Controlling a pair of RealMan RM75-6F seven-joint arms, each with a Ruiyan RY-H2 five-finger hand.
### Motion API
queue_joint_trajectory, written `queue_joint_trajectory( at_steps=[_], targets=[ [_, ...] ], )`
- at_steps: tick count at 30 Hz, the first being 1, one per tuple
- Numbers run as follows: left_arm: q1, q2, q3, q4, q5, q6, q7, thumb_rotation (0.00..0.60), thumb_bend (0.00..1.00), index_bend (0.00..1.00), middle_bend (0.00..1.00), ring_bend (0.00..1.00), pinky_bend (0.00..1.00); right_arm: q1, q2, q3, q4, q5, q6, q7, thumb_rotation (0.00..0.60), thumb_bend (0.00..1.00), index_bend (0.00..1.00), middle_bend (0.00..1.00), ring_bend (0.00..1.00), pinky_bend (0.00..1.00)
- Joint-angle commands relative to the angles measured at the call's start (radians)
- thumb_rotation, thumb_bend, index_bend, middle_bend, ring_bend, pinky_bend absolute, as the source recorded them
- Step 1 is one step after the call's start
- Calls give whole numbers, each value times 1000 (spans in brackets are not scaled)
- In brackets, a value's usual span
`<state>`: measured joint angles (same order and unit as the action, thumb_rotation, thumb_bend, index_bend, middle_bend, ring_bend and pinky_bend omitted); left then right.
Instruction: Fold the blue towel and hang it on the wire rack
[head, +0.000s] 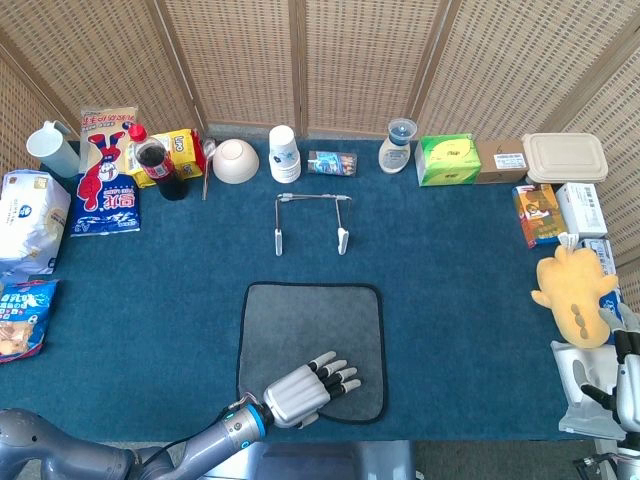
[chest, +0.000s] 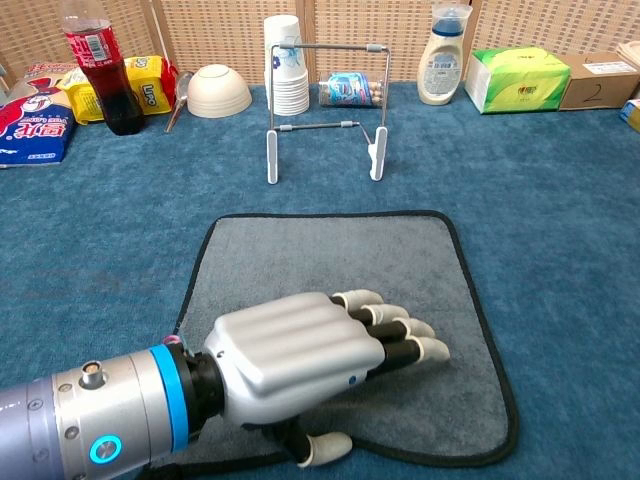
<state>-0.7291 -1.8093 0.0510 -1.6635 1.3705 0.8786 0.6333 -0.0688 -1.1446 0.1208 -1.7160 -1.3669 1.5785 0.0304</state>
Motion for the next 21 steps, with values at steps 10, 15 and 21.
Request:
queue_joint_trajectory(
  at_steps=[10,15,21],
  targets=[
    [25,-13,-1,10,3,53,23,600,44,75,0,0,0,-3,1,-2,1,0,-1,5,600,328,149,74,0,0],
    [38,-21,-1,13,13,79,17,600,45,179,26,0,0,-2,3,-3,-3,2,-5,2,600,328,149,73,0,0],
    [60,-19,3,3,6,103,4,600,46,296,52,0,0,1,5,-5,-8,8,-19,-3,600,328,149,73,0,0]
  ],
)
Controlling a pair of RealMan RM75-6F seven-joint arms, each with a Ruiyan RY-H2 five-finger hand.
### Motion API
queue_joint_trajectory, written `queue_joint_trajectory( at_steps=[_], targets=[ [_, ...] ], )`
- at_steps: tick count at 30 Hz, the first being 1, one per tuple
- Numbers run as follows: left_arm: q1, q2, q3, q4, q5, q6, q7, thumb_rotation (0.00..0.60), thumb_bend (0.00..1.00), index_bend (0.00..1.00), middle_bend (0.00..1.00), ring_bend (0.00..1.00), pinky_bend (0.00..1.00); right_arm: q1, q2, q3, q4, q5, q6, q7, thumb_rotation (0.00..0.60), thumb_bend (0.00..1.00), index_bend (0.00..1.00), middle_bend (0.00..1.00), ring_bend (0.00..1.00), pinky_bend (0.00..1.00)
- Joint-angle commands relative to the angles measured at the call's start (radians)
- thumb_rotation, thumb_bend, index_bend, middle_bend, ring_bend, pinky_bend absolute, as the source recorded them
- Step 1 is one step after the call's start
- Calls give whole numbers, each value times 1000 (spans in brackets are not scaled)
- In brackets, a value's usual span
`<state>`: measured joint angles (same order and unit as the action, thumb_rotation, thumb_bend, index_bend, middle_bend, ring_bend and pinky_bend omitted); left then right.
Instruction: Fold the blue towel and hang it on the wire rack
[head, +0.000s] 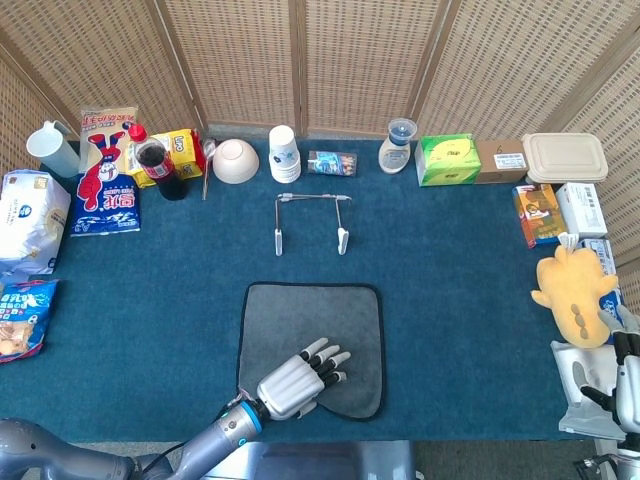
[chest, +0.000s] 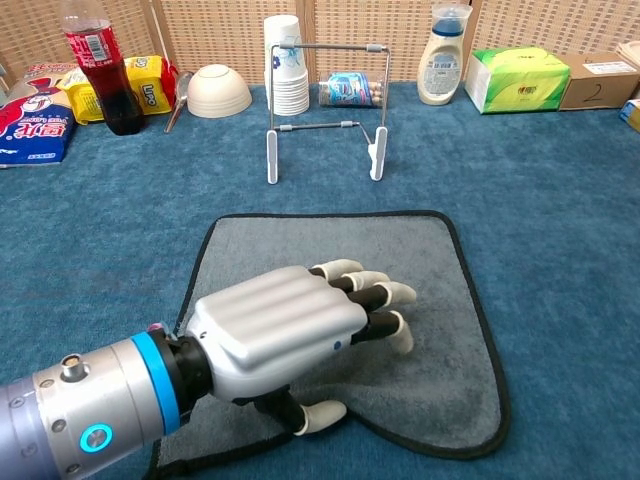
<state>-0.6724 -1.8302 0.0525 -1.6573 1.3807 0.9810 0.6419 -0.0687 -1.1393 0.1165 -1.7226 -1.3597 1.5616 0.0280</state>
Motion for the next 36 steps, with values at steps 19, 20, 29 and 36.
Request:
queue_joint_trajectory(
  at_steps=[19,20,29,36],
  targets=[
    [51,-30,-17,1,-28,54,-16,600,114,595,163,0,0,9,6,1,-10,11,-21,1,600,327,149,73,0,0],
    [50,-29,-23,1,-31,52,-23,600,118,606,164,0,0,9,6,1,-9,12,-22,3,600,326,149,73,0,0],
    [25,4,-76,-10,-55,24,-43,600,126,577,139,0,0,5,2,-2,9,15,-24,26,600,328,149,73,0,0],
    [-27,50,-169,-13,-123,-34,-87,600,124,535,128,0,0,6,-5,-2,28,19,-32,44,600,327,149,73,0,0]
  ],
)
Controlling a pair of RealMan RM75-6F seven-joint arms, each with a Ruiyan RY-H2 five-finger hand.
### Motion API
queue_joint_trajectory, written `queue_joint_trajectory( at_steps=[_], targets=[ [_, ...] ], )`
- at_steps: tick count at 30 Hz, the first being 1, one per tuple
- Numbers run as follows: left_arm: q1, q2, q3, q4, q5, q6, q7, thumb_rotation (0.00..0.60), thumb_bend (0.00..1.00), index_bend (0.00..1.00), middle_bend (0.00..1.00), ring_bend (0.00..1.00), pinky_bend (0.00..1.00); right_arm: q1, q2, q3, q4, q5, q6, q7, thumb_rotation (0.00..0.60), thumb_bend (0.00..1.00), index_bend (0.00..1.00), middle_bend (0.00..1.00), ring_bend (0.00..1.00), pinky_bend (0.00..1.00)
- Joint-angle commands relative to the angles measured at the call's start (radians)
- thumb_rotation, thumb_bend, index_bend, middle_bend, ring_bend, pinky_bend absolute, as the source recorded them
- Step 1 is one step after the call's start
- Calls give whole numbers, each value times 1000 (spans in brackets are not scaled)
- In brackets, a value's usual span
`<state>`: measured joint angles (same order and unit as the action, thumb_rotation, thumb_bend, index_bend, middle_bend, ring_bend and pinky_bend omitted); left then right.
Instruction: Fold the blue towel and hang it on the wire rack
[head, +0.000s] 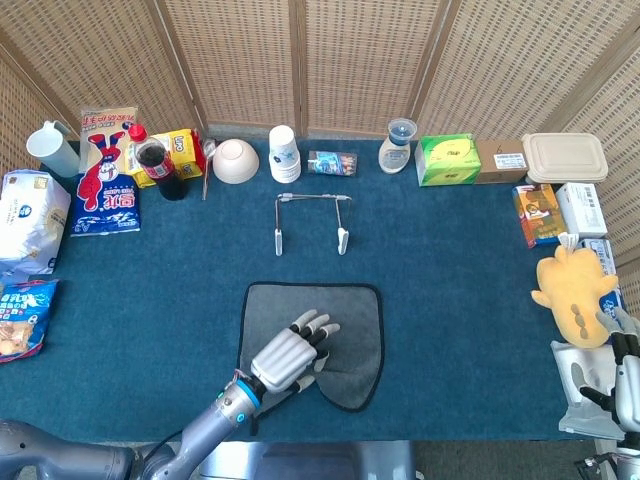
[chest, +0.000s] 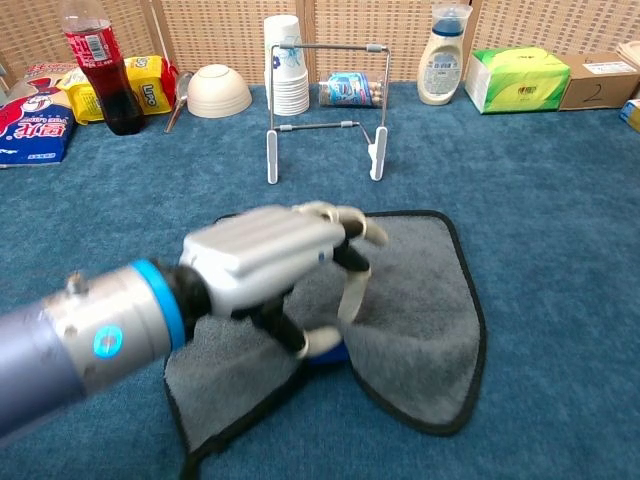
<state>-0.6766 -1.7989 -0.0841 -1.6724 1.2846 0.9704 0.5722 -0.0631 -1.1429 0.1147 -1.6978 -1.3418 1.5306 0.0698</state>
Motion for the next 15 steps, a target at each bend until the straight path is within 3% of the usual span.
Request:
queue_joint_trajectory(
  at_steps=[1,7,15],
  targets=[
    [-32,23,-44,6,-36,-32,-21,600,125,530,123,0,0,0,-2,0,5,3,-2,4,600,327,149,73,0,0],
    [-74,36,-88,37,-59,-64,-34,600,125,508,116,0,0,-2,-5,0,15,6,-5,13,600,328,148,73,0,0],
    [-148,7,-138,166,-87,-93,-44,600,124,494,108,0,0,-6,-7,-1,32,12,-9,34,600,328,149,73,0,0]
  ],
)
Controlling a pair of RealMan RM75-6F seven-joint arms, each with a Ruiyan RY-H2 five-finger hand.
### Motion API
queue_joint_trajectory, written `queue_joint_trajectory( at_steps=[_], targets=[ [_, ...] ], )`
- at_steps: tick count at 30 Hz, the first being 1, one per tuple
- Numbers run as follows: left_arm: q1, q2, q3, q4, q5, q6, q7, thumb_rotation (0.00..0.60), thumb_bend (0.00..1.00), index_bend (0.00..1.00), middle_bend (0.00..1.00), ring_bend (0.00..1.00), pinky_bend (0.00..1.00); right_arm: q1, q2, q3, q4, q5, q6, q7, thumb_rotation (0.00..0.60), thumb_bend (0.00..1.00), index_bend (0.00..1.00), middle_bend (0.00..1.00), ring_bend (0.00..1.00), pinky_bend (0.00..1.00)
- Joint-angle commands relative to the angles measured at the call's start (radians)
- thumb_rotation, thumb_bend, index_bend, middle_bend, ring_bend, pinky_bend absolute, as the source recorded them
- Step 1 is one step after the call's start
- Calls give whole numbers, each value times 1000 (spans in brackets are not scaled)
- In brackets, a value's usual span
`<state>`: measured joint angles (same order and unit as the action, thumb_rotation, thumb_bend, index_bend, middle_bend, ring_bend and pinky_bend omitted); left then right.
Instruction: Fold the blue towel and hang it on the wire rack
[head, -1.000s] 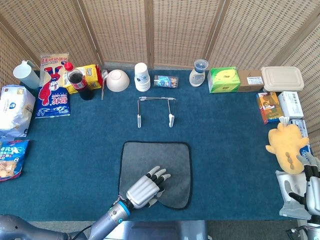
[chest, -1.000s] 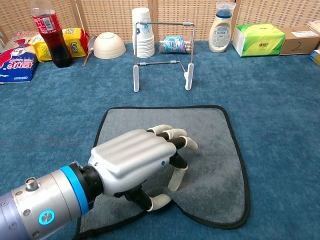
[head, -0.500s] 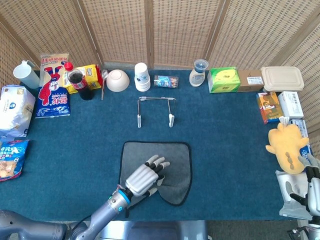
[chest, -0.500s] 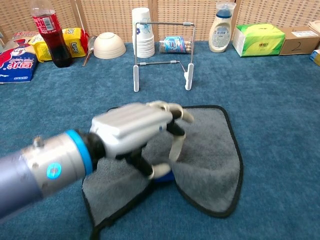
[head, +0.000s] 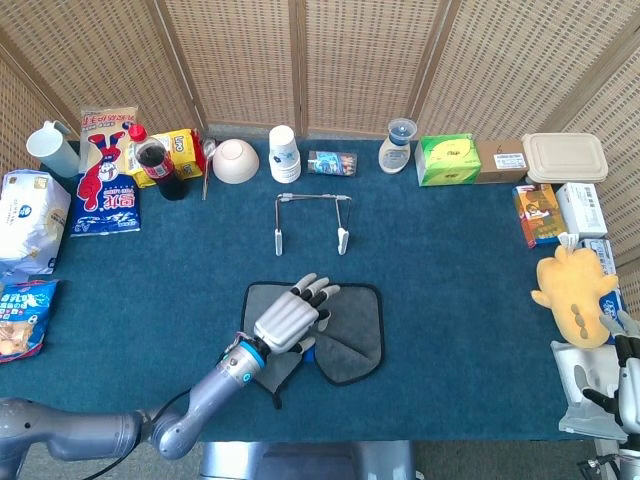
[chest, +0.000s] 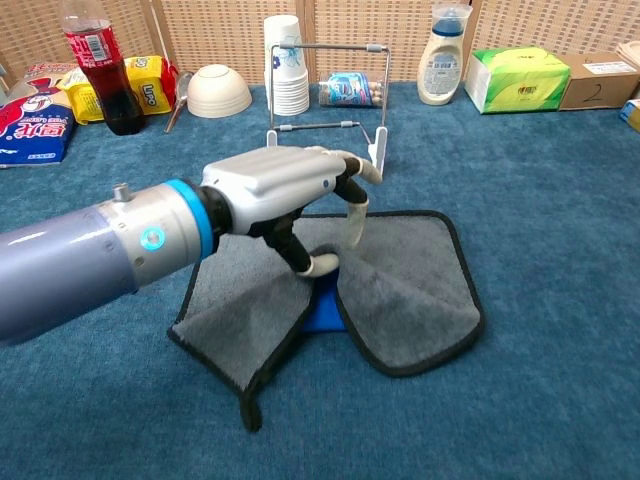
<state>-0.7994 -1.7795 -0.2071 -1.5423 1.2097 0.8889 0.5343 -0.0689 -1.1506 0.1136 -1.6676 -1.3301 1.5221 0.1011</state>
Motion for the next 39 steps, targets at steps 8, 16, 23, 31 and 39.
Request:
queue_joint_trajectory(
  at_steps=[8,16,23,31,39],
  targets=[
    [-87,-54,-41,148,-40,-40,-22,600,125,480,99,0,0,-2,3,3,8,8,-4,11,600,327,149,73,0,0],
    [-128,-102,-42,241,-86,-70,-35,600,125,464,92,0,0,-4,5,7,9,16,-6,10,600,327,148,73,0,0],
    [-141,-120,-34,280,-93,-64,-48,600,124,461,91,0,0,-5,7,8,6,20,-8,6,600,328,149,73,0,0],
    [-153,-133,-30,309,-98,-59,-60,600,124,432,85,0,0,-6,8,8,3,22,-7,1,600,329,148,73,0,0],
    [-163,-144,-27,333,-102,-52,-67,600,124,355,77,0,0,-8,12,10,-2,24,-7,-1,600,326,149,74,0,0]
  ],
)
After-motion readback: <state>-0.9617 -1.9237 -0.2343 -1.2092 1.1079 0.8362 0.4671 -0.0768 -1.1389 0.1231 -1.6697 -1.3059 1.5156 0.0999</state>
